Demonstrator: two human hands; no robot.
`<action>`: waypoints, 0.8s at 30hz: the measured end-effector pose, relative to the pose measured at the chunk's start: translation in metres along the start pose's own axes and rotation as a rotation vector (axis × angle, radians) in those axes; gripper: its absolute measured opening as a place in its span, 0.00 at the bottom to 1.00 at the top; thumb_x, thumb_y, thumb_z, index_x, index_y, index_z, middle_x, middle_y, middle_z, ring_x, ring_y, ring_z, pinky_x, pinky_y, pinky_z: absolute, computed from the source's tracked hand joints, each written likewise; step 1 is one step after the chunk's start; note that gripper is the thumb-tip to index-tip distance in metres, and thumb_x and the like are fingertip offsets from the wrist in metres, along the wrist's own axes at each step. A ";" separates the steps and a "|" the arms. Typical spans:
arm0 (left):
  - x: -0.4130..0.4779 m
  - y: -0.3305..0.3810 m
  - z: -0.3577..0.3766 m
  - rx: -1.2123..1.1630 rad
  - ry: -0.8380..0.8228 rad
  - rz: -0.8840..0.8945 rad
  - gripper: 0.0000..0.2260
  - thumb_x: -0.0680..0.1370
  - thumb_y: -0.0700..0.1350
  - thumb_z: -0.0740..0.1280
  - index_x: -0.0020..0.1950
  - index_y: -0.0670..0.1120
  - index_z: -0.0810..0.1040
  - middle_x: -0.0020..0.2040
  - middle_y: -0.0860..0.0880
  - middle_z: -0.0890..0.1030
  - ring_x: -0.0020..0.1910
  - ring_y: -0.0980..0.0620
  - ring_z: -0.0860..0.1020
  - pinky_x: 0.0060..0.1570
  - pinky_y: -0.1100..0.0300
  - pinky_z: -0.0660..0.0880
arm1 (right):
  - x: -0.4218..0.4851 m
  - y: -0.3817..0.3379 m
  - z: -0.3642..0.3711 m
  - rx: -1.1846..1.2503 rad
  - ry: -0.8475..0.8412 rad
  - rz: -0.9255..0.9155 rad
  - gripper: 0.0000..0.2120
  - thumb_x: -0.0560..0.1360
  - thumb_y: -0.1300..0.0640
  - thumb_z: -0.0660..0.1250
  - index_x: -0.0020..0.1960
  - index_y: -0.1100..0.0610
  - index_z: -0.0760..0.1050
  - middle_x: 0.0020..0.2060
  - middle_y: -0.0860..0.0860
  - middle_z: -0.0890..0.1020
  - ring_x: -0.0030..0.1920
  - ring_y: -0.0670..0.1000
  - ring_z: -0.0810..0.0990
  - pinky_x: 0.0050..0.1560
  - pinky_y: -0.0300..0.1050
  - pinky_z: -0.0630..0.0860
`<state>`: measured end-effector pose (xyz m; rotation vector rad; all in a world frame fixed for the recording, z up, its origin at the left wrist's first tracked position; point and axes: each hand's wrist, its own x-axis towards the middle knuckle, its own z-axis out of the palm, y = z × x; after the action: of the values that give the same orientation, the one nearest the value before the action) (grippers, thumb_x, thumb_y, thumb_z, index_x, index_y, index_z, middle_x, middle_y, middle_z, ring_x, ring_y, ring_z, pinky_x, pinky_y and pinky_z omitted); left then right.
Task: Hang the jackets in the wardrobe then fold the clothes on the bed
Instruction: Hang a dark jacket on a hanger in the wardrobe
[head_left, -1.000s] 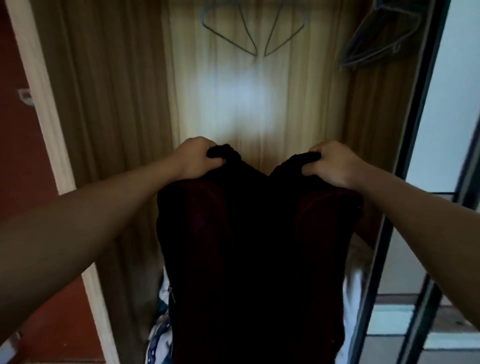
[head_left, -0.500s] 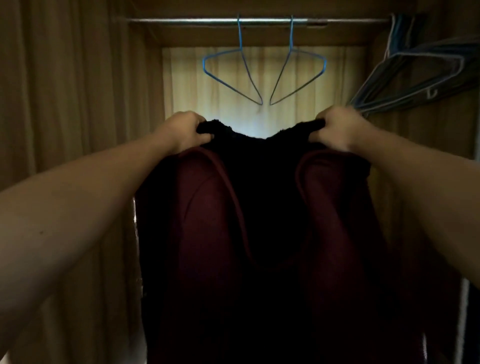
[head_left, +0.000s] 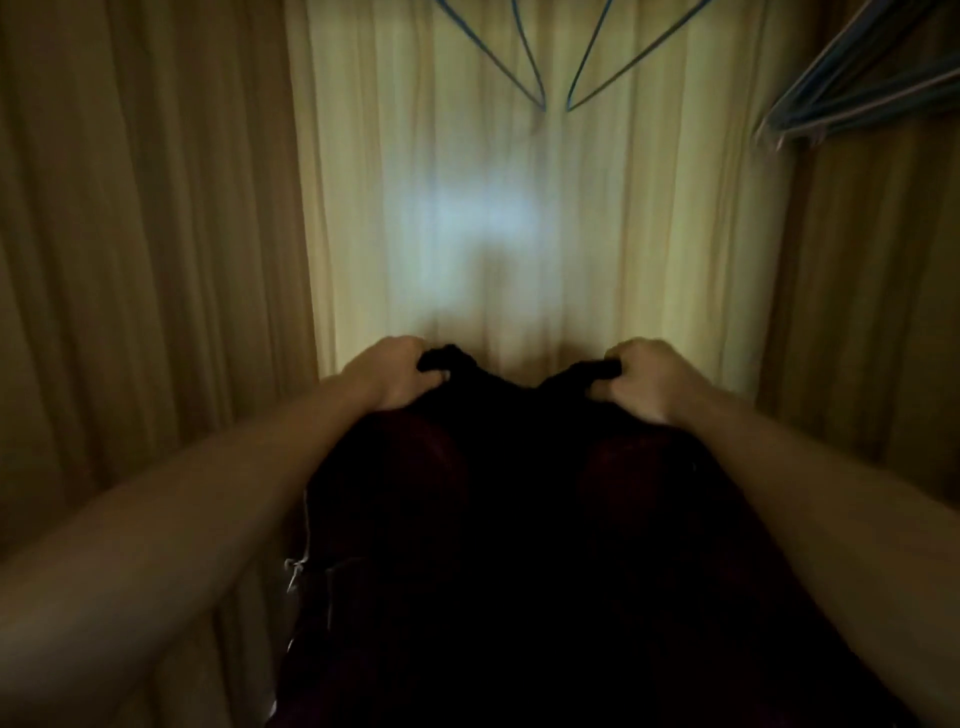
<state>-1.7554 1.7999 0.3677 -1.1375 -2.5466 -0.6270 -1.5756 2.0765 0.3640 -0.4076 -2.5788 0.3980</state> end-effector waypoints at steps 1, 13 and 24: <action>-0.007 -0.008 0.025 -0.016 -0.053 -0.028 0.15 0.80 0.55 0.67 0.58 0.45 0.81 0.53 0.45 0.83 0.52 0.46 0.81 0.47 0.57 0.74 | -0.005 0.013 0.027 0.023 -0.039 0.006 0.10 0.70 0.46 0.74 0.35 0.47 0.76 0.32 0.44 0.77 0.37 0.48 0.79 0.32 0.38 0.68; -0.079 -0.061 0.171 -0.166 -0.239 -0.271 0.18 0.83 0.54 0.60 0.71 0.50 0.73 0.67 0.47 0.77 0.64 0.47 0.76 0.64 0.55 0.72 | -0.044 0.085 0.191 0.532 -0.549 0.153 0.06 0.77 0.45 0.72 0.42 0.43 0.83 0.32 0.45 0.82 0.34 0.48 0.83 0.30 0.33 0.72; -0.083 -0.041 0.125 -0.015 -0.501 -0.147 0.32 0.77 0.48 0.69 0.79 0.51 0.60 0.62 0.48 0.71 0.55 0.53 0.71 0.49 0.67 0.69 | -0.049 0.054 0.154 0.247 -0.383 -0.065 0.14 0.68 0.32 0.69 0.47 0.37 0.74 0.41 0.46 0.81 0.41 0.44 0.80 0.39 0.42 0.73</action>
<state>-1.7419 1.7852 0.2135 -1.2478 -3.0720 -0.4332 -1.6028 2.0774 0.1958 -0.1711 -2.8487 0.8299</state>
